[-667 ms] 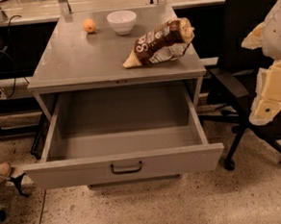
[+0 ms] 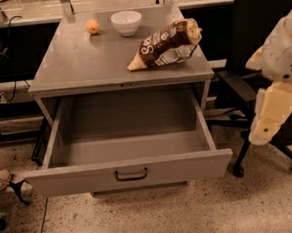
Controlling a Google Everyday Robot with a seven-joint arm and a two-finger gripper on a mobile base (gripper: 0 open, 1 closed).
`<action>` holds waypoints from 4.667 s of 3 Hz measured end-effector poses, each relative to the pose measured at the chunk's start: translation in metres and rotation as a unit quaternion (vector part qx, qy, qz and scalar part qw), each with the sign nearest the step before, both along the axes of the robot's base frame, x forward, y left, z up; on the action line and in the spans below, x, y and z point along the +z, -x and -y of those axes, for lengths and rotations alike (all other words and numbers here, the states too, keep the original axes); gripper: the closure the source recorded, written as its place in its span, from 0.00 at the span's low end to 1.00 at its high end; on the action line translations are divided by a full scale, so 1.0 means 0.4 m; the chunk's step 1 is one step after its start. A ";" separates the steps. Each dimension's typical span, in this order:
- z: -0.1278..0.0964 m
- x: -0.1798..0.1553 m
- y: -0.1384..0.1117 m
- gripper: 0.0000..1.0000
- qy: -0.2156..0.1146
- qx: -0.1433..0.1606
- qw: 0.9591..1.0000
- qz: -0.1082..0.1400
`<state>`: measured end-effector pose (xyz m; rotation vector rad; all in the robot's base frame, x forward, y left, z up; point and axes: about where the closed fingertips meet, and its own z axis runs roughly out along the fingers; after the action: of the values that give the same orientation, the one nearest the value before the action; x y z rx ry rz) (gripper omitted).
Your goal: Close top drawer
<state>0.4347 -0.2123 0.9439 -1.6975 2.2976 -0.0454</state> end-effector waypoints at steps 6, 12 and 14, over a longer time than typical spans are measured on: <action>-0.209 -0.735 -0.065 1.00 -0.055 -0.083 0.992 -0.078; -0.329 -0.672 -0.467 1.00 -0.134 -0.009 0.988 0.073; -0.362 -0.640 -0.570 1.00 -0.162 0.006 0.981 0.105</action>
Offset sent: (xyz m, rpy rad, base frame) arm -0.0487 0.0464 -0.2303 0.0918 0.4291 -0.2089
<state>0.6626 -0.0676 0.6879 -1.4668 2.0123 0.1370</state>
